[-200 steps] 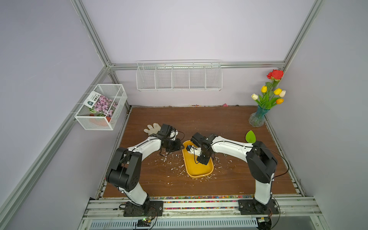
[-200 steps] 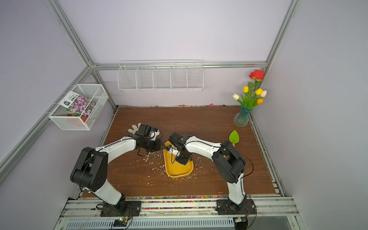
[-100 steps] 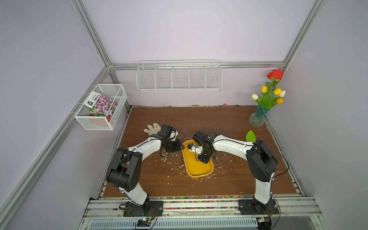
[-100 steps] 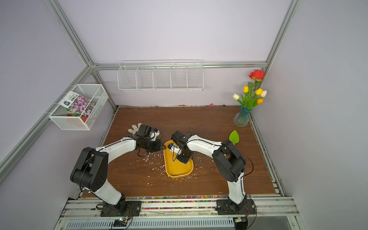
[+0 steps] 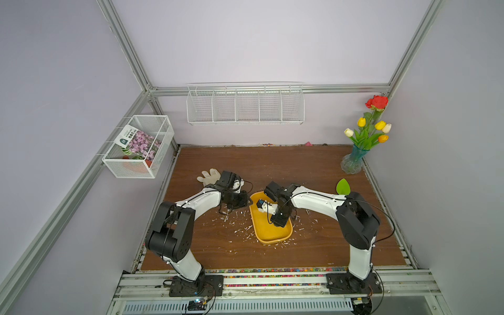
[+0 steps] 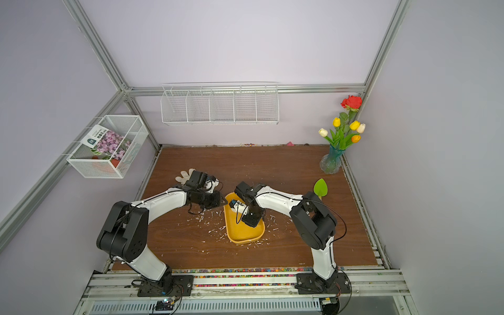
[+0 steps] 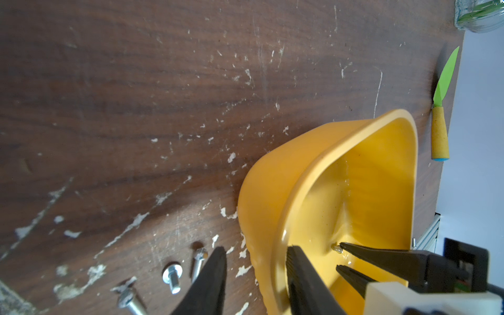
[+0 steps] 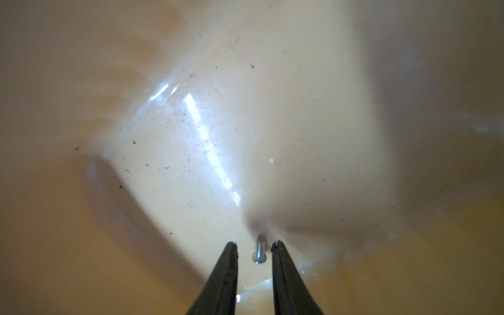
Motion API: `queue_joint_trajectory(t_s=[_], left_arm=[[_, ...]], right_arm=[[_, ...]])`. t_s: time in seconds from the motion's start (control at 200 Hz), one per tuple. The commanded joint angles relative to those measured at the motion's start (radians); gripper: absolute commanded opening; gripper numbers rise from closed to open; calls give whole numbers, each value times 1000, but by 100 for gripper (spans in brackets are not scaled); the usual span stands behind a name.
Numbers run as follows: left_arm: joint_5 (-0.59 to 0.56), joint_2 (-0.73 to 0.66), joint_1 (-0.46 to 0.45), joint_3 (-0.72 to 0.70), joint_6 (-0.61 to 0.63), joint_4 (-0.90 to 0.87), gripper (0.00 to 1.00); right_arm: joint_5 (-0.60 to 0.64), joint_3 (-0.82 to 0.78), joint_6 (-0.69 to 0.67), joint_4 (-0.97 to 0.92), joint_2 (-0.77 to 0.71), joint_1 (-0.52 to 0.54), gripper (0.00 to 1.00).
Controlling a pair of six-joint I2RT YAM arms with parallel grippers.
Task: Take out the screws from the storage box
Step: Pick up the screw from the storage box.
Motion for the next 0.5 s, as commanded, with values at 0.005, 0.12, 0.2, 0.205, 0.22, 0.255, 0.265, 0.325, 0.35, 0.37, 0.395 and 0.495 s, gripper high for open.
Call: queue_joint_trajectory(t_s=[0.005,0.12,0.2,0.205,0.22,0.255,0.265,0.325,0.35,0.37,0.395,0.495], left_arm=[[1,16,5,-3,3,-10,40],[0,11,5,-4,4,-9,40],[1,15,5,0,5,-11,40],[1,16,5,1,6,-11,40],[1,16,5,1,7,-11,40],[1,16,5,3,7,-12,40],[1,16,5,3,6,-11,40],[1,15,5,1,3,-11,40],[1,14,5,1,5,-12,40],[-1,15,5,2,6,-12,40],[-3,14,5,1,3,-11,40],[-3,16,7,3,6,-14,41]], right_arm=[[33,-6,6,-19,15,6,29],[51,-14,-6,-24,19,5,29],[47,-7,-12,-39,32,6,29],[47,-7,-12,-39,33,6,29],[46,-5,-11,-40,35,7,29],[43,-6,-12,-43,38,9,29],[42,-6,-12,-43,38,9,29],[42,-10,-10,-47,37,17,29],[43,-11,-10,-49,37,21,29],[43,-12,-12,-51,38,23,29],[45,-14,-12,-52,38,25,29],[68,-16,-15,-56,42,28,29]])
